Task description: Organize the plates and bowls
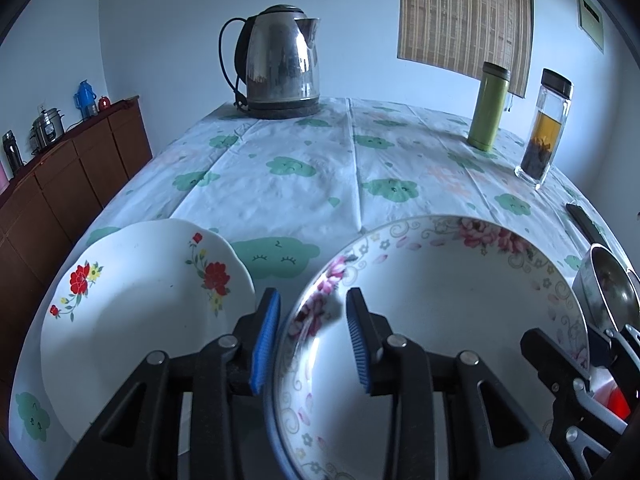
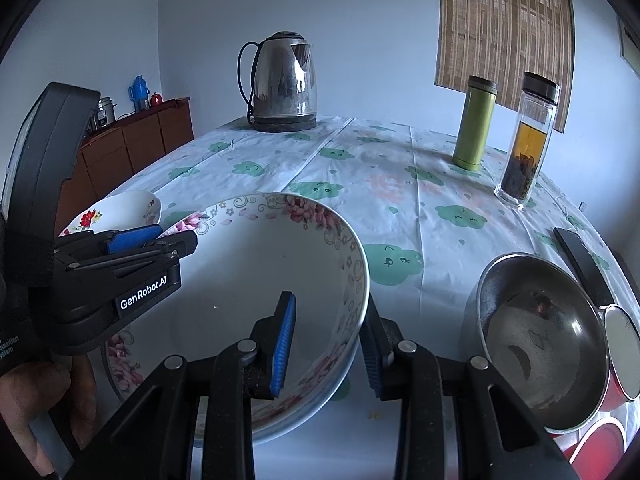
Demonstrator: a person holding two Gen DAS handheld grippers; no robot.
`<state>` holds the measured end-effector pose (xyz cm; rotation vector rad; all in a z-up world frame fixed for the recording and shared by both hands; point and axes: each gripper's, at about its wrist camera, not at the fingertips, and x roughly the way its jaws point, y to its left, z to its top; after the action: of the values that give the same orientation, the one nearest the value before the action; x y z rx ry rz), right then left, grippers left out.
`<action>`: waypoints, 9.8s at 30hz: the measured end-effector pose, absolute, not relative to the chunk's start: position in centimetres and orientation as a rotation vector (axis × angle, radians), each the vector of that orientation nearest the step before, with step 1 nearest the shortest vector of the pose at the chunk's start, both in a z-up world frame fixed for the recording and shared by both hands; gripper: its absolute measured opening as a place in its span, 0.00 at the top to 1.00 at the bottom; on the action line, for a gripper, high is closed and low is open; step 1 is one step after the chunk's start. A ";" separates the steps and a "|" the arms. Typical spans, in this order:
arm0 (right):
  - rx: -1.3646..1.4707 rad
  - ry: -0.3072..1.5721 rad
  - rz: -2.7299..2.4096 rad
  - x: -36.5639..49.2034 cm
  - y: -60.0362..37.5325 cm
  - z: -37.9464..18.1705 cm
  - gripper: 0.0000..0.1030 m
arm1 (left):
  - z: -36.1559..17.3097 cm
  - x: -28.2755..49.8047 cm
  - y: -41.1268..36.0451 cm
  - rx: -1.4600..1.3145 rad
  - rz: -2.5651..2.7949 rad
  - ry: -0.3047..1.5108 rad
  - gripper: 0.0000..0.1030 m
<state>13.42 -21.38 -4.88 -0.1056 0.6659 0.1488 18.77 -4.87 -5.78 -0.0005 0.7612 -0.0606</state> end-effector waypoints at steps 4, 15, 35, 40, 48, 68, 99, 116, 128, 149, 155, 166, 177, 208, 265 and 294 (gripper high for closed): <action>-0.107 0.650 0.145 13.3 -21.5 -4.7 0.66 | -5.7 18.8 -4.9 0.001 -0.059 0.756 0.56; -0.126 0.644 0.134 13.2 -21.3 -4.7 0.63 | -5.7 18.7 -4.9 0.001 -0.060 0.756 0.55; -0.226 0.555 0.105 12.2 -20.2 -4.0 0.49 | -5.5 18.6 -4.9 -0.002 -0.071 0.752 0.49; -0.236 0.545 0.110 12.0 -19.9 -4.0 0.42 | -5.4 18.4 -5.3 0.010 -0.077 0.740 0.45; -0.193 0.541 0.116 12.0 -20.6 -3.8 0.36 | -5.2 18.2 -4.8 -0.010 -0.054 0.728 0.33; -0.129 0.447 0.189 10.6 -21.4 -2.9 0.31 | -4.4 16.8 -3.3 -0.050 -0.003 0.663 0.27; -0.093 0.630 0.458 14.5 -13.5 -1.0 0.43 | -2.6 17.2 12.7 -0.102 0.343 0.690 0.15; -0.186 0.793 0.471 19.6 -7.2 -4.0 0.56 | -5.5 18.1 13.3 -0.154 0.227 0.791 0.27; -0.272 0.900 0.424 21.2 -4.6 -5.1 0.62 | -6.8 18.6 12.4 -0.155 0.140 0.861 0.48; -0.333 0.954 0.522 20.9 -2.7 -5.8 0.64 | -7.2 18.1 14.9 -0.169 0.264 0.873 0.47; -0.346 0.922 0.504 20.4 -2.5 -5.8 0.64 | -7.1 17.9 14.5 -0.164 0.251 0.865 0.56; -0.311 0.846 0.505 18.7 -3.3 -3.3 0.64 | -6.0 17.3 14.2 -0.178 0.225 0.799 0.55; -0.266 0.782 0.503 16.9 -5.7 -1.6 0.64 | -5.0 16.8 12.5 -0.141 0.147 0.735 0.55; -0.140 0.729 0.519 14.4 -12.5 -1.2 0.66 | -3.6 15.9 7.3 -0.055 -0.062 0.638 0.55; -0.046 0.732 0.352 14.9 -22.6 -2.1 0.73 | -3.0 15.8 -2.4 0.005 -0.179 0.652 0.60; -0.041 0.762 0.309 15.3 -23.9 -3.4 0.71 | -4.3 15.7 -4.4 0.057 -0.196 0.674 0.60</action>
<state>15.30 -23.89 -3.41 -0.0410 0.7619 0.3086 15.72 -4.37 -4.33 0.0571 0.6739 -0.1960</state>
